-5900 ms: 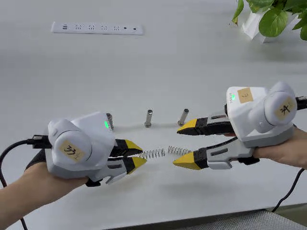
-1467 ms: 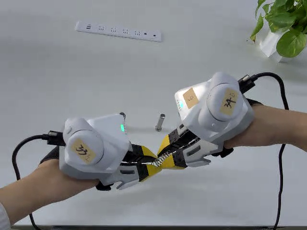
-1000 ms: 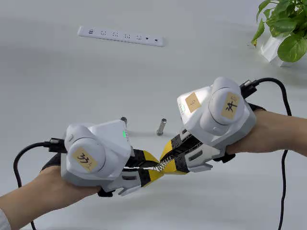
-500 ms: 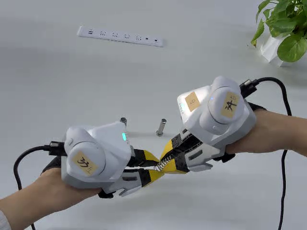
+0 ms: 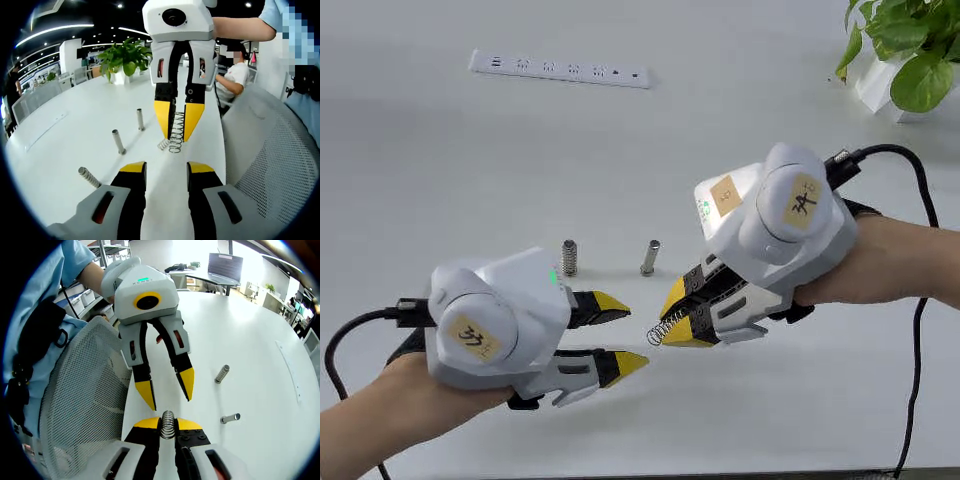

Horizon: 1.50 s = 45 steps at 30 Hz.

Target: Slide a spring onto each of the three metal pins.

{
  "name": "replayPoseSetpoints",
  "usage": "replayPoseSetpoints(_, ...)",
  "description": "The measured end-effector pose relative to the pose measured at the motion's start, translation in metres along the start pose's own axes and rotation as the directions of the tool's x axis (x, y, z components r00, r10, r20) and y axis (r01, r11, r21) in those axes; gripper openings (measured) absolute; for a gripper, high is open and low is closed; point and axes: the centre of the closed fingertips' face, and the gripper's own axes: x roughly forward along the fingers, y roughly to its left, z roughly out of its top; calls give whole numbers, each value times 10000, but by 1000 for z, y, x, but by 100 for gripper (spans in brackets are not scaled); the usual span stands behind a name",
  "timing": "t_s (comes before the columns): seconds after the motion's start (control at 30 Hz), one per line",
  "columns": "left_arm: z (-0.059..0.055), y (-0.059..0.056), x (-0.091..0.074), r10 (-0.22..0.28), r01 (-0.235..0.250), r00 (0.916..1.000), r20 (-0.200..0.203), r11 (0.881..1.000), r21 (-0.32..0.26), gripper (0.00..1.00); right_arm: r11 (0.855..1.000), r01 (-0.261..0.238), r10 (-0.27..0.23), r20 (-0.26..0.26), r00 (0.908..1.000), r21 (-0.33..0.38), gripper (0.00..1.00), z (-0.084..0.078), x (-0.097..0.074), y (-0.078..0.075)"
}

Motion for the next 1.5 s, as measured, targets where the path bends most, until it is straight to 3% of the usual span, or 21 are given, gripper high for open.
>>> replayPoseSetpoints(0.27,-10,12,-7,683,-687,9976,-104,9966,-465,47,9999,139,-138,-145,9998,44,7,-8,-1,-7)
replayPoseSetpoints(0.63,-24,26,-21,1434,-1468,9888,-414,9846,-948,62,9996,284,-283,-245,9993,32,7,-15,-7,-24)
replayPoseSetpoints(0.8,-30,36,-29,2013,-2065,9782,-515,9691,-1347,73,9995,283,-289,-410,9987,-154,7,-15,-10,-31)
replayPoseSetpoints(1.1,-42,41,-37,2414,-2525,9673,-782,9459,-2039,98,9982,241,-288,-862,9959,-552,7,-14,-17,-53)
replayPoseSetpoints(1.3,-47,40,-39,2440,-2596,9652,-945,9387,-2270,99,9966,207,-295,-1117,9933,-793,7,-12,-22,-62)
replayPoseSetpoints(1.5,-47,40,-39,2541,-2683,9631,-891,9343,-2347,99,9927,196,-396,-1683,9849,-1193,7,-11,-25,-72)
